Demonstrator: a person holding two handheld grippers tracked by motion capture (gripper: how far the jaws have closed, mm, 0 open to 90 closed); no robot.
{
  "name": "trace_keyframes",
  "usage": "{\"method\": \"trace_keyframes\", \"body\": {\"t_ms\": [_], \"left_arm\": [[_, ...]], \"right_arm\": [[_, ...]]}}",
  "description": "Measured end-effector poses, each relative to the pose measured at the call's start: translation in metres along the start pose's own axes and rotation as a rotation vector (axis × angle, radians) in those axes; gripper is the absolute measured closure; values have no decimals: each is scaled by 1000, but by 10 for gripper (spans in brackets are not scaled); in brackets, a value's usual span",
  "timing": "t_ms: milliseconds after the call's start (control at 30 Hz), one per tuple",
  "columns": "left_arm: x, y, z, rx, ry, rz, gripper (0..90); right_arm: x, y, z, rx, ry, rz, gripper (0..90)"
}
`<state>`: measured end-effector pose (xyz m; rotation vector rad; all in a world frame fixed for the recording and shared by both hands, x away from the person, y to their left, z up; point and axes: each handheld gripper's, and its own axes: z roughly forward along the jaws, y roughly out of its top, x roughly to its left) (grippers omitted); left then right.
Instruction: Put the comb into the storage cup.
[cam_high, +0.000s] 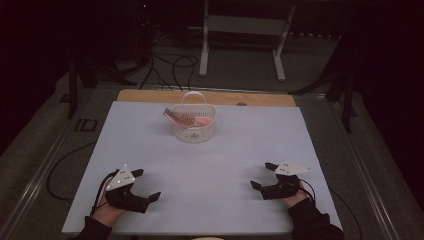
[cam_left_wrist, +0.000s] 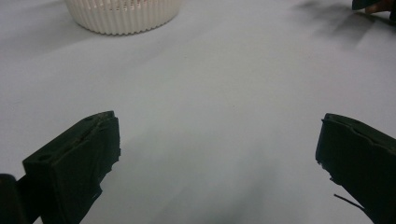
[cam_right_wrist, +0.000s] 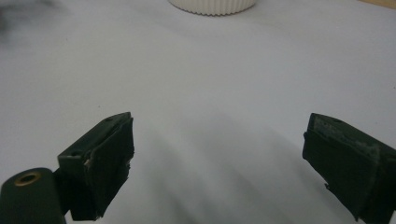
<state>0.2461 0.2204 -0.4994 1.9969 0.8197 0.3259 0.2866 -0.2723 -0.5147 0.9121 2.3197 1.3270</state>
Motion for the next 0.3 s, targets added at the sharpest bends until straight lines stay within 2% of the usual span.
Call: {"method": "trace_keyframes", "body": {"t_ms": [300], "left_arm": [[0,0,0,0,0,0,2]], "right_arm": [[0,1,0,0,-4,-9,88]]}}
